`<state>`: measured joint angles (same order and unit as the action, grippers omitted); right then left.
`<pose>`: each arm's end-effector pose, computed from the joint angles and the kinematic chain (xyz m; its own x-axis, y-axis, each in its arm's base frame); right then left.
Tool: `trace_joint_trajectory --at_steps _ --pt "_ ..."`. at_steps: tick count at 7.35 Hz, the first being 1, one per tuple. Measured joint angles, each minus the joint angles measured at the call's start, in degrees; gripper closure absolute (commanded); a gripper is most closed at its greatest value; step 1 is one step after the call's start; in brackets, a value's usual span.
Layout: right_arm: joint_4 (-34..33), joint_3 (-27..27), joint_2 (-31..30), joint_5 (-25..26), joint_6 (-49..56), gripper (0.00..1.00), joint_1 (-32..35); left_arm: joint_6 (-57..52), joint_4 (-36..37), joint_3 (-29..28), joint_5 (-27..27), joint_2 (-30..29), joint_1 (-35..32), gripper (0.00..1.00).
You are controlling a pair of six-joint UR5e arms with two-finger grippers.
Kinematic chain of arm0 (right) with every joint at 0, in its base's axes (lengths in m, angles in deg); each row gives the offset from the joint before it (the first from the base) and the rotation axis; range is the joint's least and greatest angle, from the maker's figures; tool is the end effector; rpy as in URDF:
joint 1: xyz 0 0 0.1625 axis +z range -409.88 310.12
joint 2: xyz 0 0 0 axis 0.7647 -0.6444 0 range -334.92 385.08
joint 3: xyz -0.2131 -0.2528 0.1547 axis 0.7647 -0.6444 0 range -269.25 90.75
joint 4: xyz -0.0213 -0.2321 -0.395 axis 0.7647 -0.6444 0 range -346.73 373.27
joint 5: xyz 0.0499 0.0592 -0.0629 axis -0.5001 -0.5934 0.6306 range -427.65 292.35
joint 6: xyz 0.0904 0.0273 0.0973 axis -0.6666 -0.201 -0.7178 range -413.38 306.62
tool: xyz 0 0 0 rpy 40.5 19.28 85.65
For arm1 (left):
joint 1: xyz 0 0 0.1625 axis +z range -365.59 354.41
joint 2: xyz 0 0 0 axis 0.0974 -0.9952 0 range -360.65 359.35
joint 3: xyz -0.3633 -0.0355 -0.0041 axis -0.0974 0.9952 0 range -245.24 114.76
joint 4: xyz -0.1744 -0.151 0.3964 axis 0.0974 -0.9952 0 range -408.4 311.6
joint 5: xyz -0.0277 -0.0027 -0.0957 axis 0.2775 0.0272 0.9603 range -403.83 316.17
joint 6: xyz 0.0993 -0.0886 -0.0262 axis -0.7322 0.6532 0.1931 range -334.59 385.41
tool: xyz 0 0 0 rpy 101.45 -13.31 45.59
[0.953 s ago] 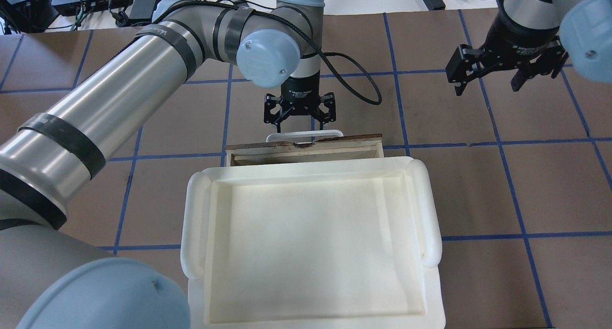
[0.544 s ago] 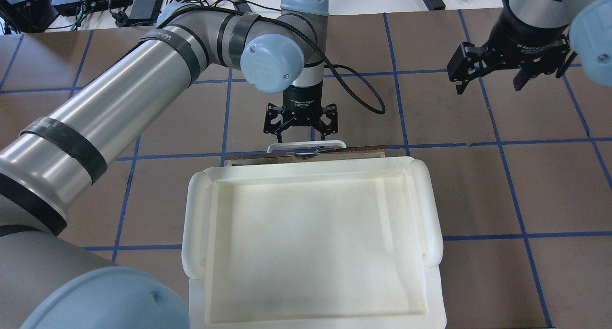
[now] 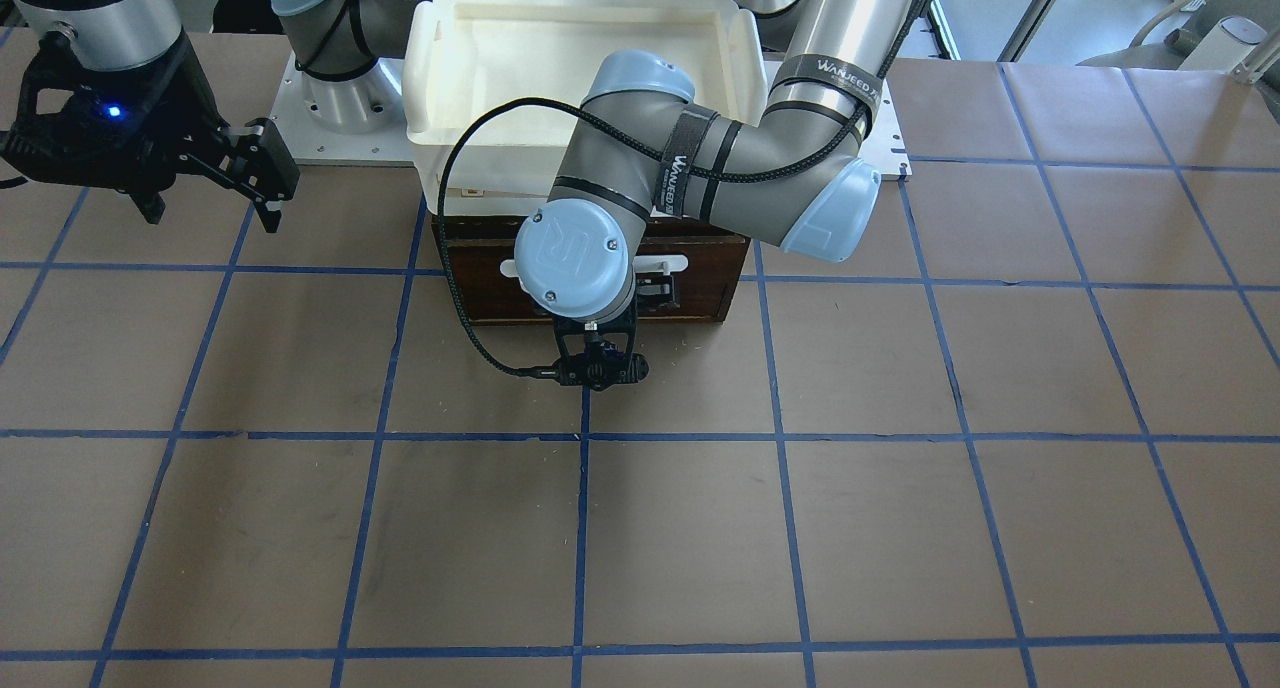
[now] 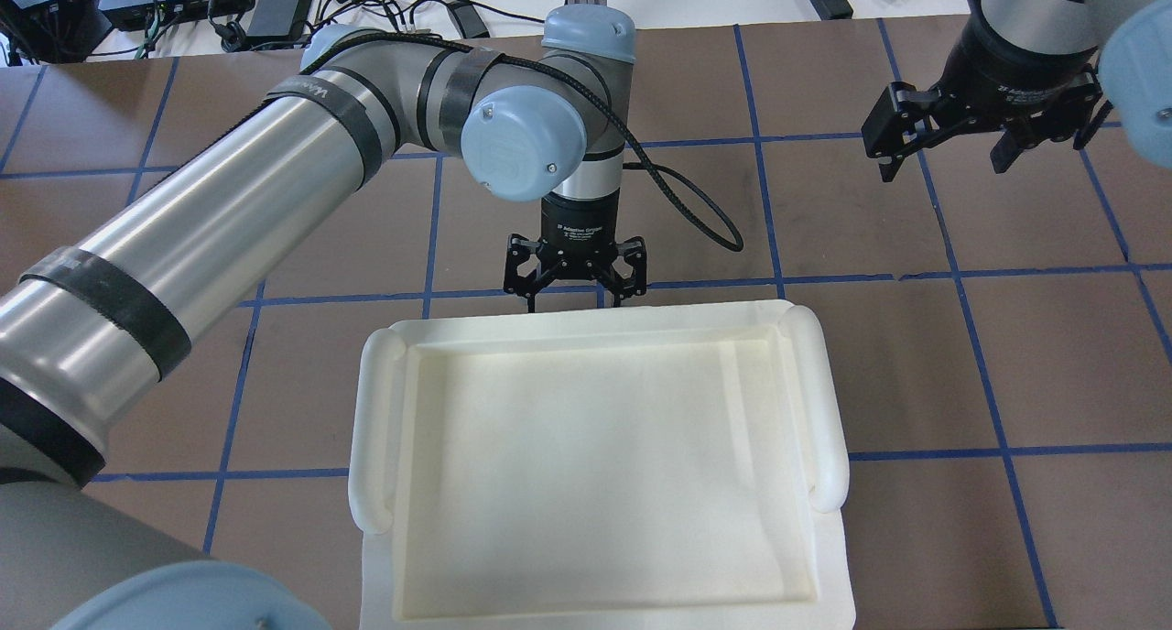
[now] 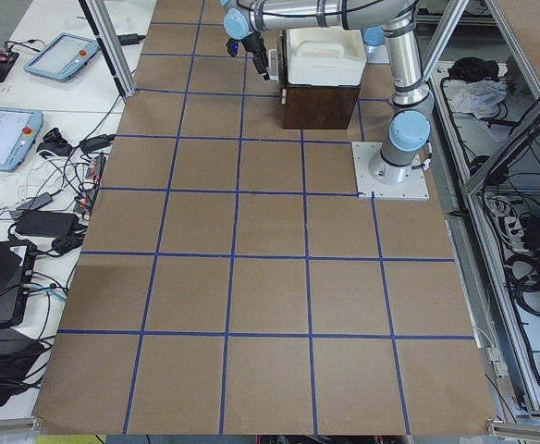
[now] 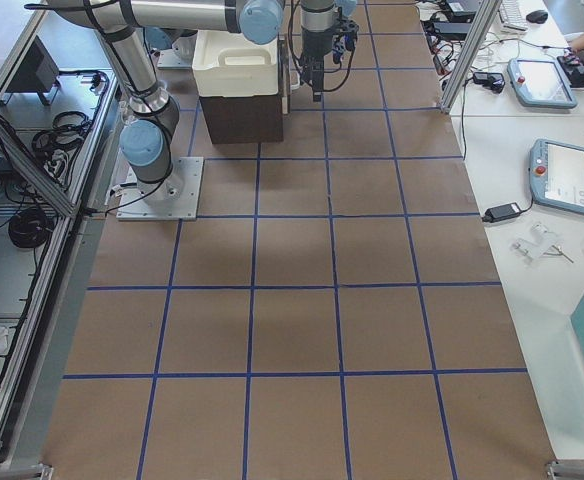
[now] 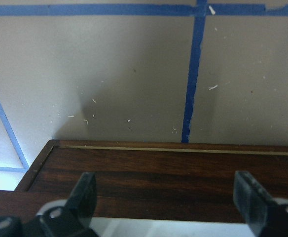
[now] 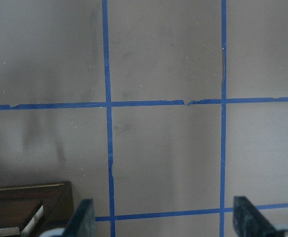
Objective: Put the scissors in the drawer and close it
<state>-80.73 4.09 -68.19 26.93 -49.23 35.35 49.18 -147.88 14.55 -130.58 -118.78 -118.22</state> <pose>0.0781 -0.5352 0.3984 -0.9963 0.0162 0.0846 0.0109 0.9980 -0.0626 -0.3670 -0.5142 0.1832 -0.9902 -0.0008 -0.1395 -0.0629 0.8951 0.4414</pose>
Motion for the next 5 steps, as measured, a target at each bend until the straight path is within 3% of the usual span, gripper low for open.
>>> trace_joint_trajectory --at_steps 3,5 --pt "-0.03 0.0 -0.26 -0.02 -0.23 0.0 0.01 0.58 -2.49 -0.1 -0.06 1.31 0.16 0.0" --pt "-0.06 0.22 -0.34 -0.12 0.0 0.0 0.02 0.25 1.79 -0.75 -0.43 1.67 0.7 0.0"
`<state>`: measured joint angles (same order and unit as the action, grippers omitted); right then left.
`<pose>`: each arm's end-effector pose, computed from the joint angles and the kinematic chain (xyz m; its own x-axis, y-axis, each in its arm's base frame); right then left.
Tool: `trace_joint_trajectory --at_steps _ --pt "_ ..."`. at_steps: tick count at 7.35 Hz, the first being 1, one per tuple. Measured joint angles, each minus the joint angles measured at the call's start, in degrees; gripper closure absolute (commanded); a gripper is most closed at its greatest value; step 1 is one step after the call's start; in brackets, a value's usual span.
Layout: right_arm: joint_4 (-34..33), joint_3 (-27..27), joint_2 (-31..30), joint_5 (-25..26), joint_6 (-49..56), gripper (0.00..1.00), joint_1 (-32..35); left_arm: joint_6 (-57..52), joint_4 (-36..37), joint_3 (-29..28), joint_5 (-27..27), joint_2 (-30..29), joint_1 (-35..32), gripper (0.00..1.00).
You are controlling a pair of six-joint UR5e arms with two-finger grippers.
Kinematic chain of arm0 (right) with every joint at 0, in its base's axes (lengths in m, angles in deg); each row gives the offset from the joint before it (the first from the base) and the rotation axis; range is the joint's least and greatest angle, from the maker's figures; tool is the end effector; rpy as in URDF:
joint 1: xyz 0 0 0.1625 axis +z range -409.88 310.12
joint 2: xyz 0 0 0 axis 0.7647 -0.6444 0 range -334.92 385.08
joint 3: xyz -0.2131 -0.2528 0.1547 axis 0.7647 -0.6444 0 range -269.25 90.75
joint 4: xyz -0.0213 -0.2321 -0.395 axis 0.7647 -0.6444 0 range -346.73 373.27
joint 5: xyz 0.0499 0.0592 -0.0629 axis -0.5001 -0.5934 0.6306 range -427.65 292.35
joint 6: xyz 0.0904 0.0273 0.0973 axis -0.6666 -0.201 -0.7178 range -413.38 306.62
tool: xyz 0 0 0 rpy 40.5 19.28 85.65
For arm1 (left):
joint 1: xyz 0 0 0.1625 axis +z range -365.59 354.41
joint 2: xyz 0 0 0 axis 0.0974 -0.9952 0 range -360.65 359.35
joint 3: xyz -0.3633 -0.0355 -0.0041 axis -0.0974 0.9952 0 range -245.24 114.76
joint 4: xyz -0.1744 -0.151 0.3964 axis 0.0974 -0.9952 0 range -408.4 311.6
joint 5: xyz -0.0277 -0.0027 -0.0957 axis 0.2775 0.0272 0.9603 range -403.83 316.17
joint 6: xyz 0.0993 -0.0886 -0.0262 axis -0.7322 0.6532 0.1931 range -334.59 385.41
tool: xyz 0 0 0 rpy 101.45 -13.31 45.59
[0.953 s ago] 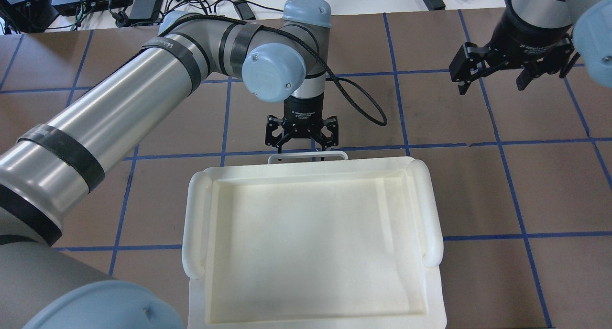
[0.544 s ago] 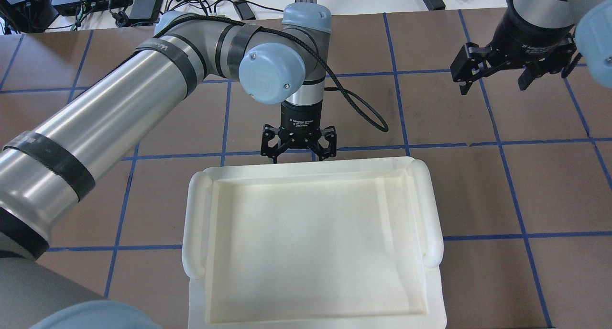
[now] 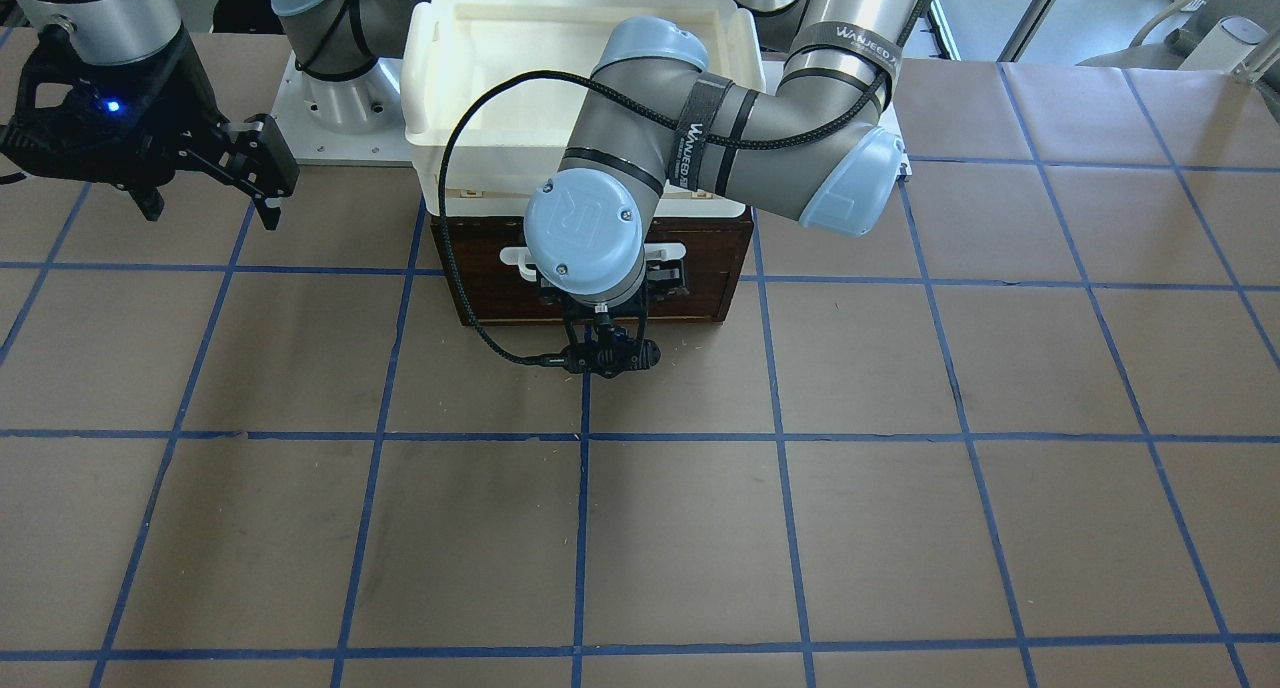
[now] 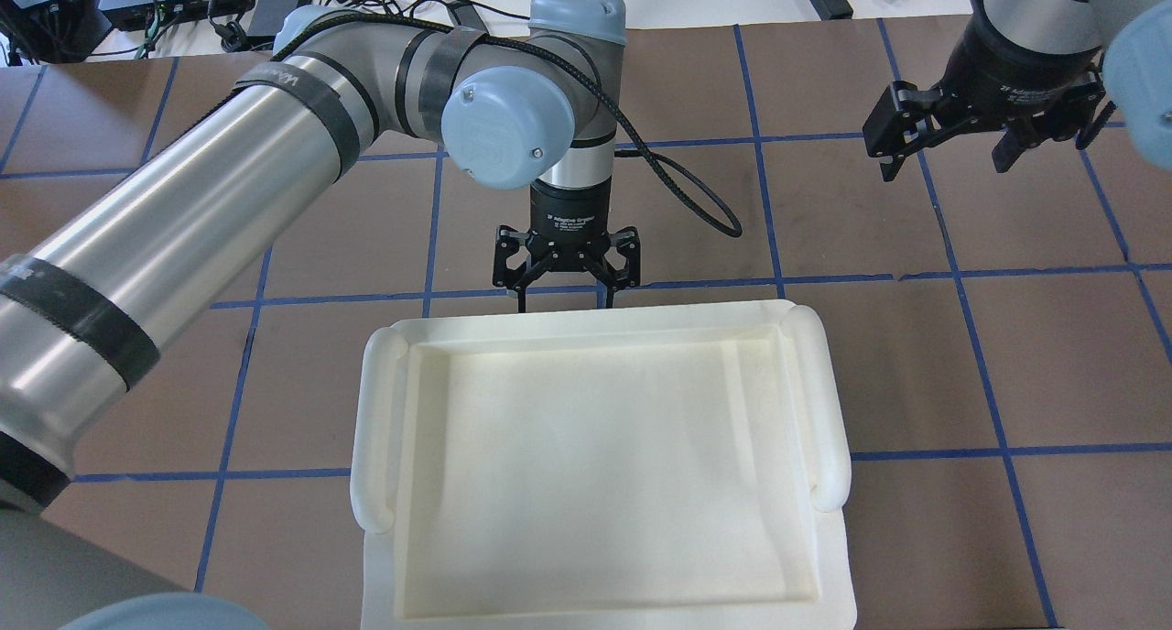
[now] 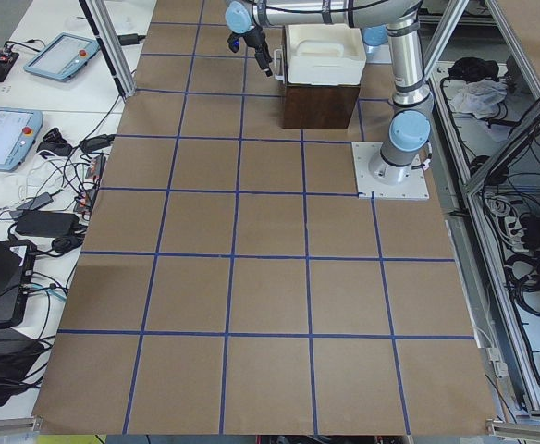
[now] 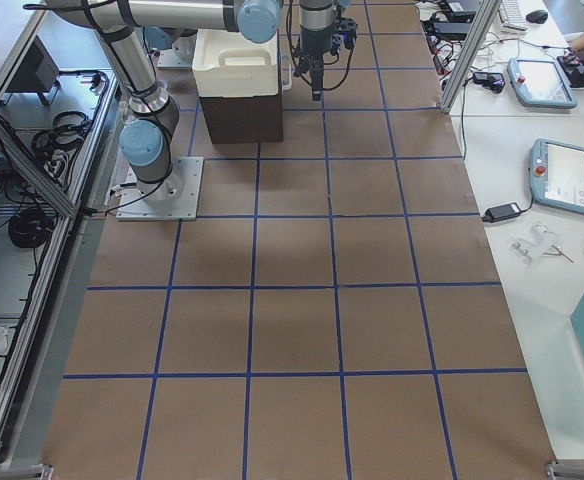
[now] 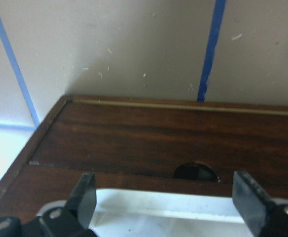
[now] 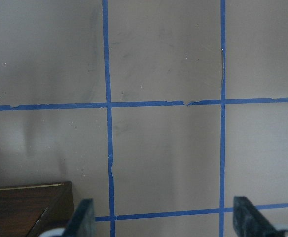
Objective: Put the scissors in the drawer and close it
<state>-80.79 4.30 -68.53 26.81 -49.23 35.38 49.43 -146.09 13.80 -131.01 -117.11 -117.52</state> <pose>0.0788 -0.5335 0.3996 -0.9964 0.0158 0.0827 0.0104 0.9978 -0.0660 -0.3628 -0.5264 0.2082 -0.9926 -0.0228 -0.1191 -0.0666 0.9234 0.3780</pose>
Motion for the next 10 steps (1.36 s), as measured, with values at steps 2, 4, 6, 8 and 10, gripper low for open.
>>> trace_joint_trajectory --at_steps 2,4,6,8,10 --pt "0.0 0.47 -0.91 -1.47 0.1 0.0 0.16 -0.31 5.79 -0.17 -0.36 1.52 0.12 0.0" --pt "0.07 0.75 -2.02 -5.66 0.32 0.0 0.43 -0.45 7.46 -0.15 -0.62 5.17 0.1 0.0" --pt "-0.17 1.24 -2.34 -6.85 -0.33 0.0 2.26 -0.28 7.73 0.02 -0.25 10.19 -0.1 0.0" --pt "-0.26 1.37 -2.3 -6.5 -0.43 0.0 3.77 0.8 7.53 0.74 -0.34 14.73 -0.25 0.0" --pt "-0.15 1.44 -2.31 -6.44 0.12 0.0 3.94 5.8 6.66 3.51 -0.92 18.84 -0.2 0.0"
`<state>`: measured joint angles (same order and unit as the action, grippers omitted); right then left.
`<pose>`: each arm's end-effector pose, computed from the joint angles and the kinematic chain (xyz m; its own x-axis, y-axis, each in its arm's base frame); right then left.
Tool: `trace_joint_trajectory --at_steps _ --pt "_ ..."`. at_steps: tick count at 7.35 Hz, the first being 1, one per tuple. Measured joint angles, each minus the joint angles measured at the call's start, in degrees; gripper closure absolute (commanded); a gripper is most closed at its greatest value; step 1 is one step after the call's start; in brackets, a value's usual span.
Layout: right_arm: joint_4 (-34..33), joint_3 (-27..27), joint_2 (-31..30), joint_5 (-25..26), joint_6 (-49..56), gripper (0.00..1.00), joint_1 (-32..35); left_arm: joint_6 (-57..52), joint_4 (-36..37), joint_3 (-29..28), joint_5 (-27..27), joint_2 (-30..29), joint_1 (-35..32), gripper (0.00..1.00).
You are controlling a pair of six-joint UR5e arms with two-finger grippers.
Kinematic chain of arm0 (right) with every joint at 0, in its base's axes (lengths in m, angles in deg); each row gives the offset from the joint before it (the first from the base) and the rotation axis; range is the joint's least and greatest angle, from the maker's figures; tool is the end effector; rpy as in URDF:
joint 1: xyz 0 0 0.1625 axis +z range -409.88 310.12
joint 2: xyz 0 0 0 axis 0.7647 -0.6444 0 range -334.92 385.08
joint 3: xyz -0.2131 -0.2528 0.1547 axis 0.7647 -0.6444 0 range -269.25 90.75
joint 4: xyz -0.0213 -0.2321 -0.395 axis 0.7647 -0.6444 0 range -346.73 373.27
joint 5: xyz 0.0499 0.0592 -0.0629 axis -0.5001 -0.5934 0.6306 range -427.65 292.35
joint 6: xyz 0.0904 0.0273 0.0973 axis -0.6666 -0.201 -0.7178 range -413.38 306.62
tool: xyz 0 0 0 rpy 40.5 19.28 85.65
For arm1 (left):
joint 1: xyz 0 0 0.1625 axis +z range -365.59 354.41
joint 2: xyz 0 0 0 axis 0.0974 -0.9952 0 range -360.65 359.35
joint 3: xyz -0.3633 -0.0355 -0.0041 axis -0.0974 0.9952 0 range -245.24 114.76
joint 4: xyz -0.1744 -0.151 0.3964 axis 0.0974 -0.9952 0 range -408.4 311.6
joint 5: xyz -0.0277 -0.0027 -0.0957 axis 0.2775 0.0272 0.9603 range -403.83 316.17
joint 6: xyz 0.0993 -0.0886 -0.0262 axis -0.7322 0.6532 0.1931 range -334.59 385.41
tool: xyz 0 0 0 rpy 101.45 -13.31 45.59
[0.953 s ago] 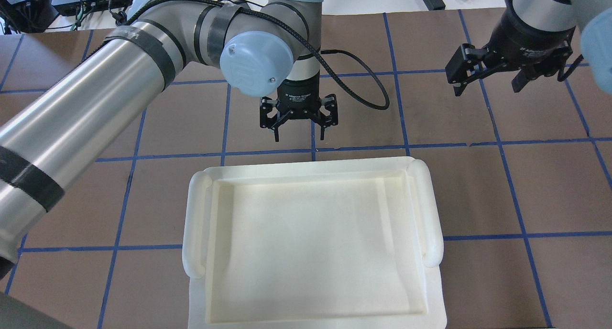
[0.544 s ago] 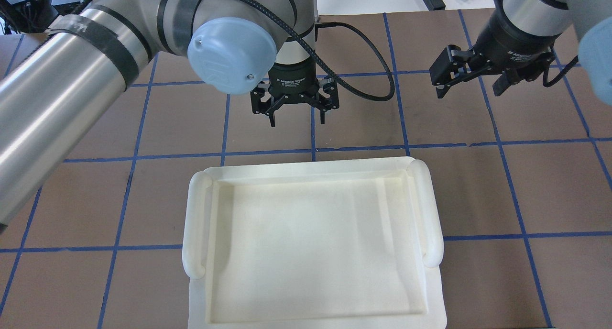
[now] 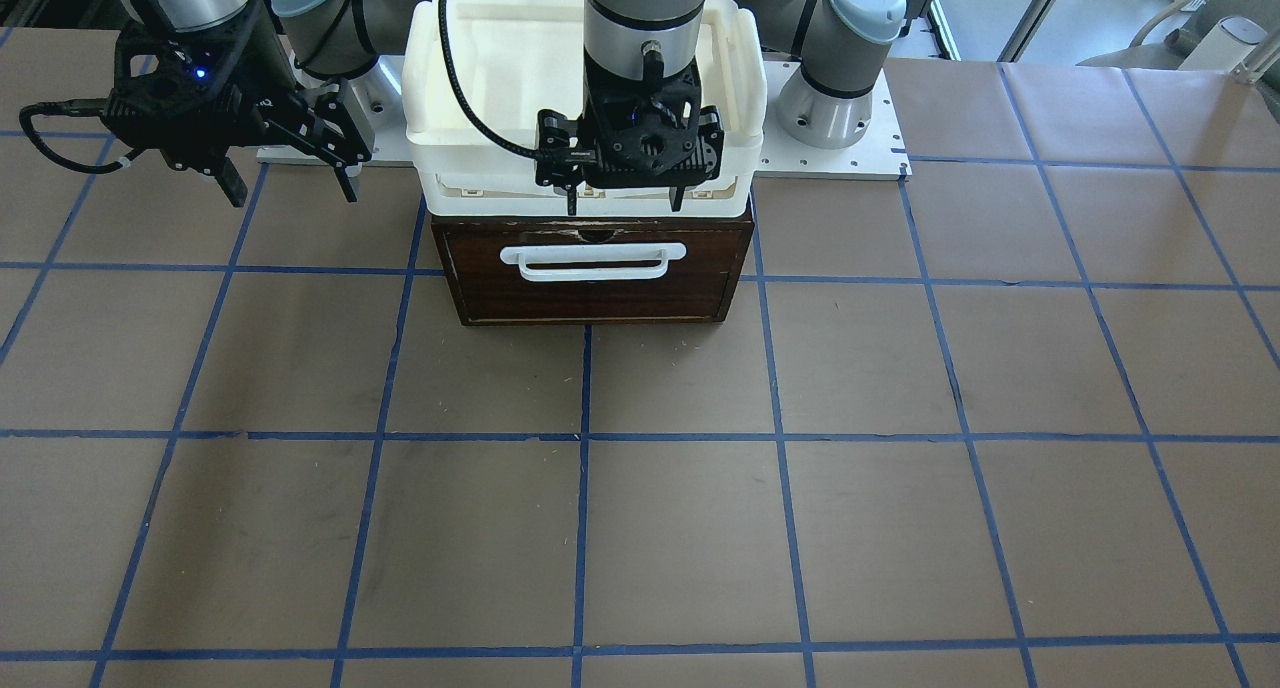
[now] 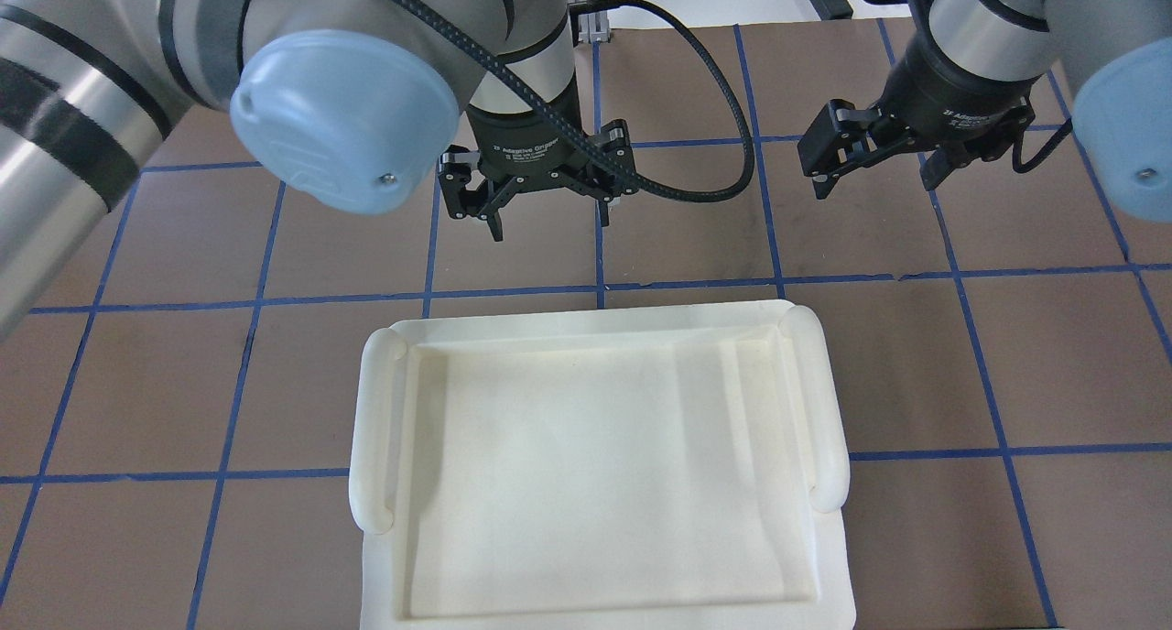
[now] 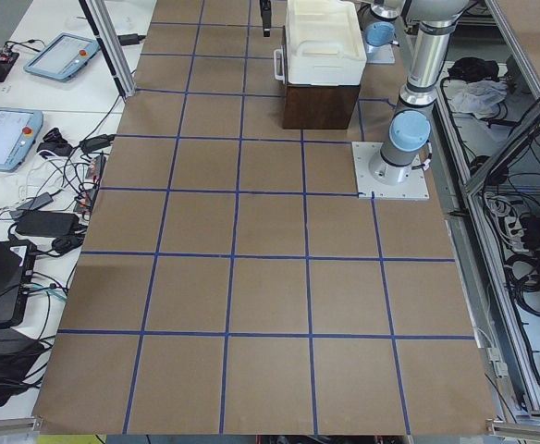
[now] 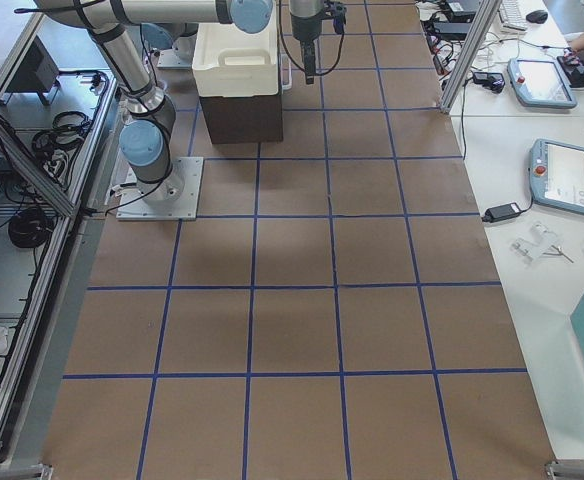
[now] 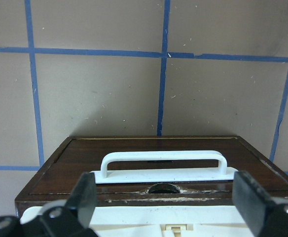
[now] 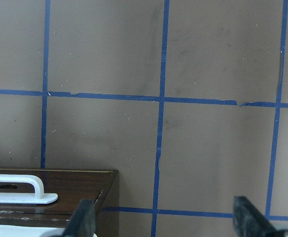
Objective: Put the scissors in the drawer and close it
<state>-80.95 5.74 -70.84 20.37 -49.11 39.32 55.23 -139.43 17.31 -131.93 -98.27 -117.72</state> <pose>0.1307 -0.5146 0.4067 -0.9976 -0.0633 -0.0275 -0.0605 0.9939 -0.0920 -0.3476 -0.4892 0.3853 -0.9907 -0.1345 0.0183 -0.1338 0.9904 0.0346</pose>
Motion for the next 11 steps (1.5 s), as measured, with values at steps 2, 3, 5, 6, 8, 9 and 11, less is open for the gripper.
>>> trace_joint_trajectory --at_steps 2,3,5,6,8,9,11 --pt "0.13 0.1 0.0 0.28 -0.08 0.0 0.01 -0.27 -0.23 4.99 -1.24 5.34 0.51 0.0" --pt "0.15 0.15 -0.04 0.34 -0.36 0.0 0.04 -4.94 -0.46 7.11 -1.75 7.96 1.9 0.0" --pt "0.12 0.19 -0.06 2.44 -0.56 0.0 0.04 -18.19 -1.66 8.99 -1.94 12.23 8.89 0.0" --pt "0.1 0.22 -0.06 3.5 -0.64 0.0 0.04 -23.21 -2.41 9.22 -1.8 13.61 12.31 0.0" --pt "0.09 0.27 -0.12 3.8 -0.61 0.0 0.04 -27.34 -3.23 9.13 -0.73 14.69 16.9 0.0" --pt "0.1 0.28 -0.13 3.86 -0.58 0.0 0.04 -27.61 -3.32 8.76 0.18 14.66 17.87 0.0" --pt "0.16 0.28 -0.24 4.06 -0.41 0.0 0.04 -27.35 -3.32 7.08 1.06 13.22 18.34 0.0"
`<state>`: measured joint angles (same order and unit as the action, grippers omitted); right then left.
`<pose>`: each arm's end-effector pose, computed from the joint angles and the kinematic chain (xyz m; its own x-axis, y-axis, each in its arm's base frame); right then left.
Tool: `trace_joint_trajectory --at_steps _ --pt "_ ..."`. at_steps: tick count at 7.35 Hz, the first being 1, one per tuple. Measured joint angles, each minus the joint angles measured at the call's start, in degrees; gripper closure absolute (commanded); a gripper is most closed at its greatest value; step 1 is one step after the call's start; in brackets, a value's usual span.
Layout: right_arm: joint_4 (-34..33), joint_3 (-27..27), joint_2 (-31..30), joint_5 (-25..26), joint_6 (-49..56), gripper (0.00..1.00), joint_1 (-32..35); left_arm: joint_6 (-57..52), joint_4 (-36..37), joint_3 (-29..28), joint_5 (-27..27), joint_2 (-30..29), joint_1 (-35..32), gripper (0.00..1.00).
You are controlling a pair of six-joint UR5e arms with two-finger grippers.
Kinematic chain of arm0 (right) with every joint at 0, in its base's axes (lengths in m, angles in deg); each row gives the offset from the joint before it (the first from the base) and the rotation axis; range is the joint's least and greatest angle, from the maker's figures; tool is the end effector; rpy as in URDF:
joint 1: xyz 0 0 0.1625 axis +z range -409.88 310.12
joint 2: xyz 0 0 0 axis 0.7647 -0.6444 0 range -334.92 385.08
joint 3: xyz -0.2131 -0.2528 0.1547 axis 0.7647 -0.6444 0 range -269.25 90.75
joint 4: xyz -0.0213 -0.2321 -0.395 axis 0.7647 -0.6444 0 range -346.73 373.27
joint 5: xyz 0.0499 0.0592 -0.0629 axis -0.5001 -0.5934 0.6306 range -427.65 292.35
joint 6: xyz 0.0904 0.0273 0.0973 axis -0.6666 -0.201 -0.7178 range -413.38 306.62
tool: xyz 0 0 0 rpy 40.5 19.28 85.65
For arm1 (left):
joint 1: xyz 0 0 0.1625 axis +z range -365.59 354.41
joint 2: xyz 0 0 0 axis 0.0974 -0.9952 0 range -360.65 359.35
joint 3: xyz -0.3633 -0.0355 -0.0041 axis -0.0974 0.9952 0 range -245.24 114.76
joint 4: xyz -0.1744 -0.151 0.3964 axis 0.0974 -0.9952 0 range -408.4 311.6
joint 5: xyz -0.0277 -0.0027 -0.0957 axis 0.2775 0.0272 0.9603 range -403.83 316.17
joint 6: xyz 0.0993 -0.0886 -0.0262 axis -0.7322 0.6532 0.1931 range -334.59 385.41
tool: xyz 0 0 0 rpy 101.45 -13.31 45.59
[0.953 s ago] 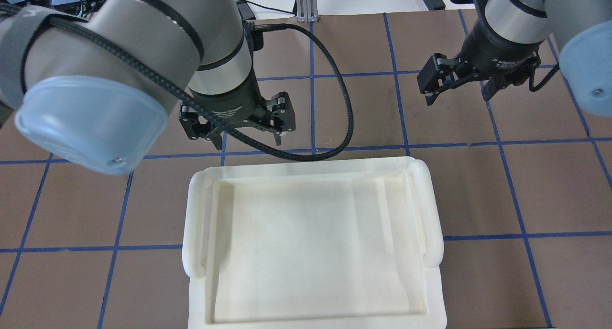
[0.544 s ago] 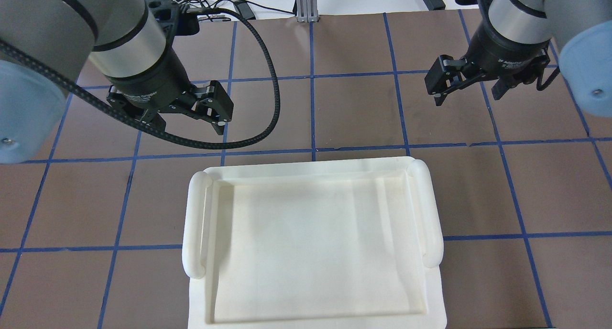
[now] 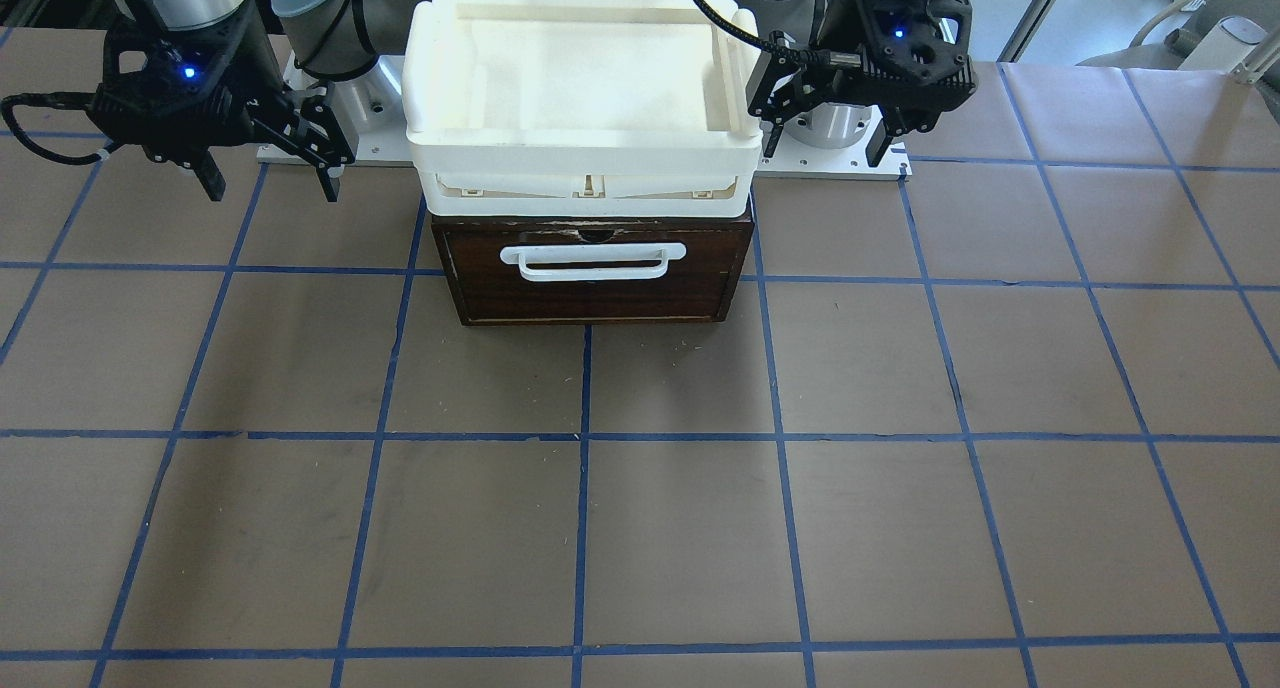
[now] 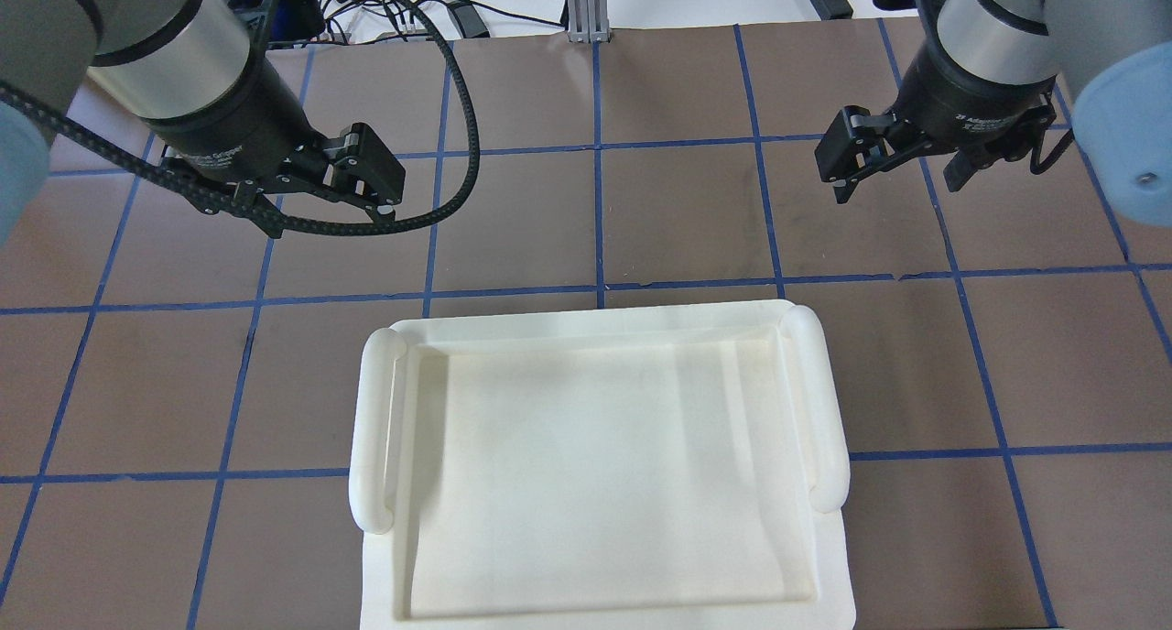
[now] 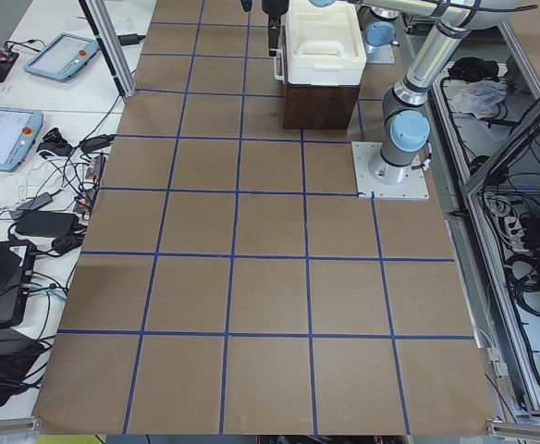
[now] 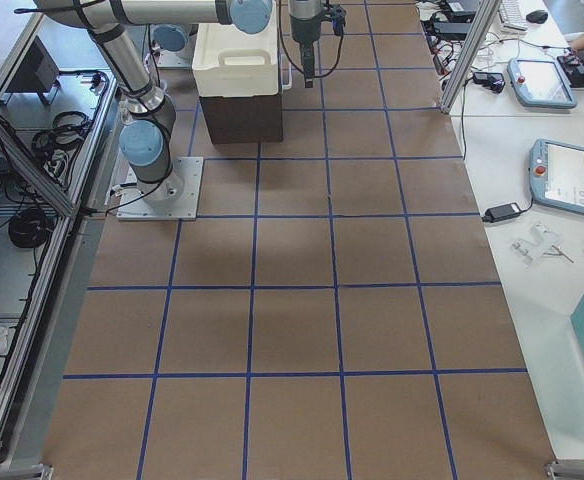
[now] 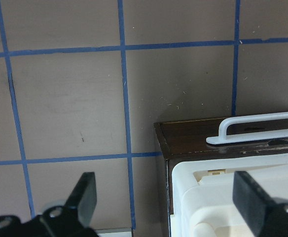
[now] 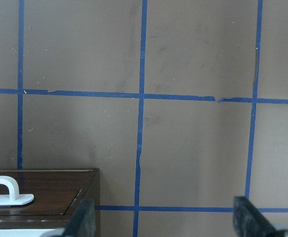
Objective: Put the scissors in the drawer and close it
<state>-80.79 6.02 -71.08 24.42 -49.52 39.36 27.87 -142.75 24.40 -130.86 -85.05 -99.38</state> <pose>0.1215 -0.5124 0.4059 -0.9978 -0.0507 0.0419 -0.0541 0.9950 -0.0836 -0.1733 -0.4940 0.4387 -0.9983 0.0245 0.0529 0.0232 0.9994 -0.0259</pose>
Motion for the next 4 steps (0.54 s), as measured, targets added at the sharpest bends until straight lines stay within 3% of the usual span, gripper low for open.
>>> trace_joint_trajectory --at_steps 4 --pt "0.09 0.0 -0.06 0.28 0.68 0.0 -0.02 0.33 -0.88 -4.22 0.11 -4.04 -0.13 0.0"
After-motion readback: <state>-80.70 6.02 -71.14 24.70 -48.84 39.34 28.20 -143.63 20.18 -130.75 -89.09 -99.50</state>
